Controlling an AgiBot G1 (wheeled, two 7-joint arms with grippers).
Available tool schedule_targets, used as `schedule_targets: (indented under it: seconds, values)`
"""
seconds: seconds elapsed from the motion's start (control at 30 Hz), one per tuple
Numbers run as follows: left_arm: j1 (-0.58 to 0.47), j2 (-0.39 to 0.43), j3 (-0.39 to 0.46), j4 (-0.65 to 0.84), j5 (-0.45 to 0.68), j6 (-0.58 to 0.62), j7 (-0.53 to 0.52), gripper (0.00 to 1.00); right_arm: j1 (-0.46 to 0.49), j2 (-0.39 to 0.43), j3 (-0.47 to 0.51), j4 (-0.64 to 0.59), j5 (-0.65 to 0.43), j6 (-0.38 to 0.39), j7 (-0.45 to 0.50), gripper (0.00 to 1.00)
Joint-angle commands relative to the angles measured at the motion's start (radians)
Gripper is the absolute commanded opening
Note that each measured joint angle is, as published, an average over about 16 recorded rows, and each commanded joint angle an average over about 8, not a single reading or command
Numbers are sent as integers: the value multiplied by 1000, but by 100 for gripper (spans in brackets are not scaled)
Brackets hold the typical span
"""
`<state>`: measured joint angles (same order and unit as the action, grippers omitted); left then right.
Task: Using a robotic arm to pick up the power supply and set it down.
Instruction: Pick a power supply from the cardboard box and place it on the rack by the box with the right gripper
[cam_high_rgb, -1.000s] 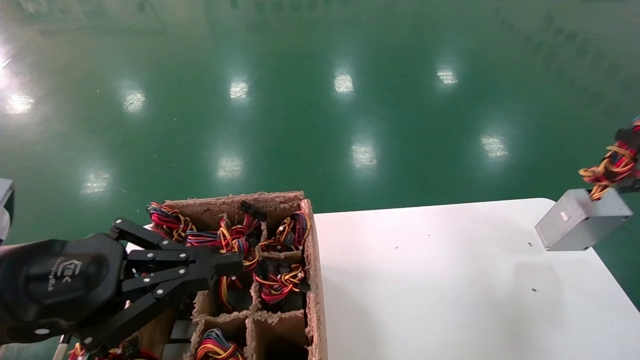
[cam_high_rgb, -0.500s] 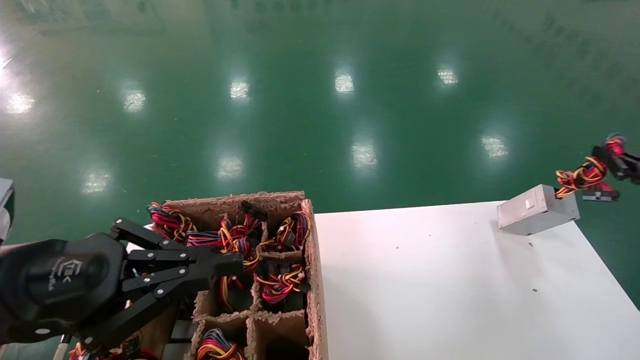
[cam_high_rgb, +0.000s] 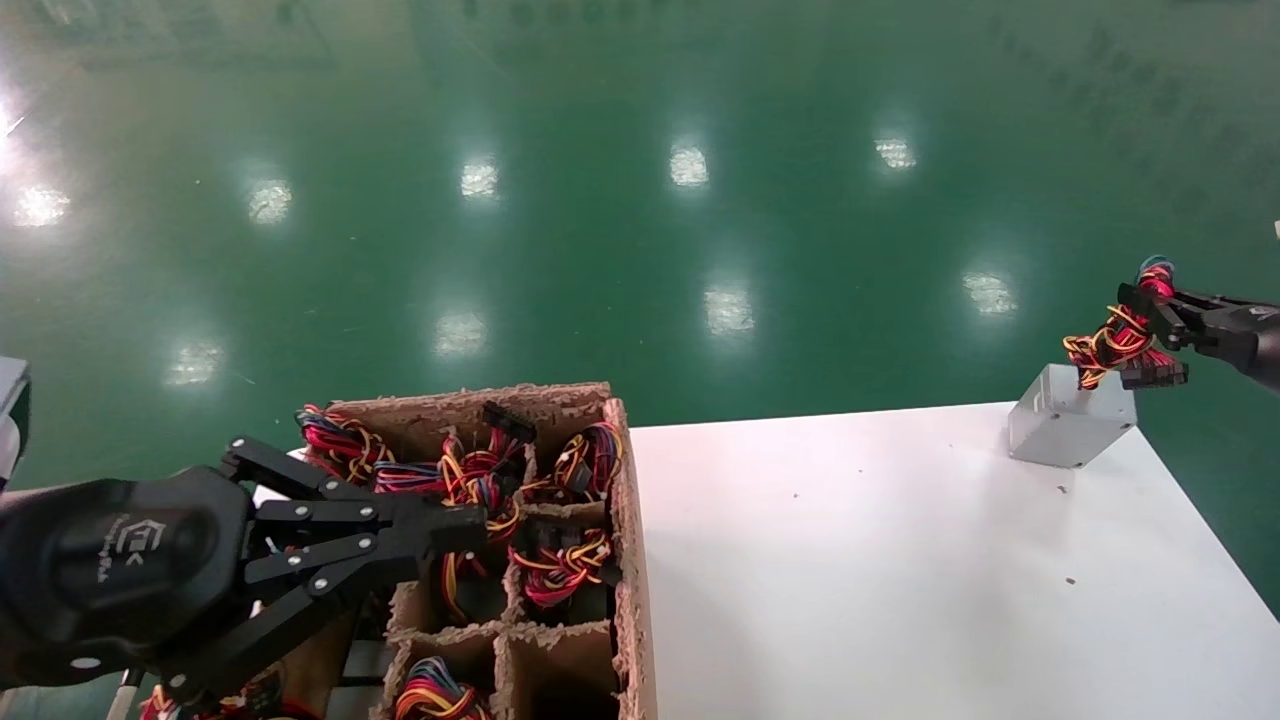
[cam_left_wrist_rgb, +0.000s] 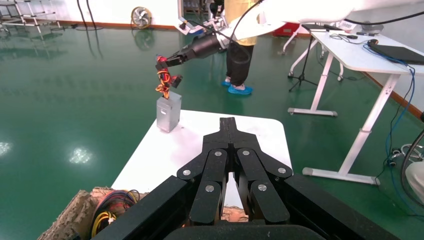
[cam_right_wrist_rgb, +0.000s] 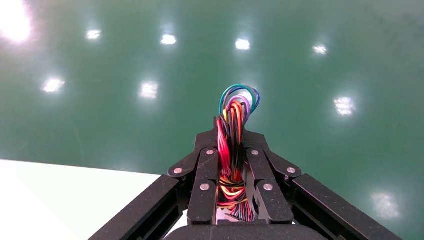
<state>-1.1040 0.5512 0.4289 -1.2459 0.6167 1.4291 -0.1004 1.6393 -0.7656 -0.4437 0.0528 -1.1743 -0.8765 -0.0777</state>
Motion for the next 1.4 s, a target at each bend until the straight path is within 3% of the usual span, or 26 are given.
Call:
schedule_targets:
  seconds: [0.03, 0.17, 0.57, 0.93, 1.2, 1.4]
  values:
    - [0, 0, 0, 0, 0, 0, 0, 0, 10, 5, -8, 4, -12, -29, -6, 0]
    - [0, 0, 0, 0, 0, 0, 0, 0, 23, 4, -25, -4, -35, -48, -9, 0]
    - [0, 0, 0, 0, 0, 0, 0, 0, 23, -53, -42, -45, -60, 14, 2, 0]
    - [0, 0, 0, 0, 0, 0, 0, 0, 26, -58, -44, -48, -62, 12, 2, 1]
    - [0, 0, 0, 0, 0, 0, 0, 0, 30, -51, -52, -46, -74, -28, 2, 99]
    - [0, 0, 0, 0, 0, 0, 0, 0, 31, -44, -59, -50, -83, -56, 7, 100]
